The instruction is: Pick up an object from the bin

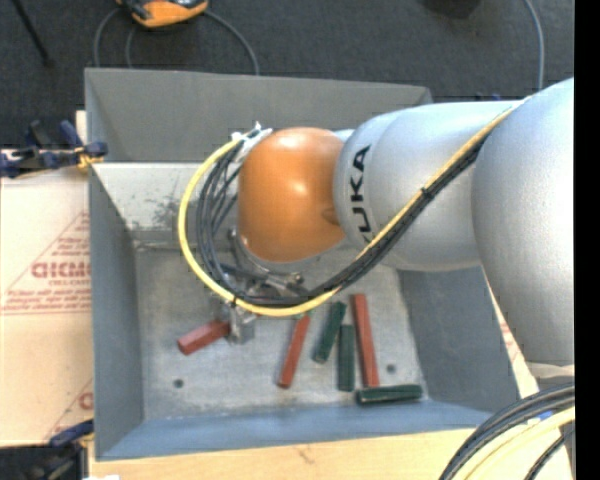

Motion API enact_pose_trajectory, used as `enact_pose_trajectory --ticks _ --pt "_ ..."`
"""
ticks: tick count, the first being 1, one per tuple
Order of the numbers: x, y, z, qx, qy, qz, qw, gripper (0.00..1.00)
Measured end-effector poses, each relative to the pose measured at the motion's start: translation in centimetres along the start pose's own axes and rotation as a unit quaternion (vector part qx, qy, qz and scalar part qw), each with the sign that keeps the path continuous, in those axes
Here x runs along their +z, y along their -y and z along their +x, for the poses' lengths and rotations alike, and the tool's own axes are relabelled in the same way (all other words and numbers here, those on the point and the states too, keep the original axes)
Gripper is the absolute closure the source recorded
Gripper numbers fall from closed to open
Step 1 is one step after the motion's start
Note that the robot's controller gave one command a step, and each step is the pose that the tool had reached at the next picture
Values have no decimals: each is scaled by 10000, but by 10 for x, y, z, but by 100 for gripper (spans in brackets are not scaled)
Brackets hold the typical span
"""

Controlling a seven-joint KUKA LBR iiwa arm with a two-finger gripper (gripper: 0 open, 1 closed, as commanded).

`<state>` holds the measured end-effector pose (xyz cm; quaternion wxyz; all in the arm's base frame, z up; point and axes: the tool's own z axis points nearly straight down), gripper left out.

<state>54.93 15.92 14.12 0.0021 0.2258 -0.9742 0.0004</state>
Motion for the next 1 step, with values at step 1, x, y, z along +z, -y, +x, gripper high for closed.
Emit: enact_pose_trajectory --ticks 1 --pt "-17 1 -2 3 40 9 10000 100"
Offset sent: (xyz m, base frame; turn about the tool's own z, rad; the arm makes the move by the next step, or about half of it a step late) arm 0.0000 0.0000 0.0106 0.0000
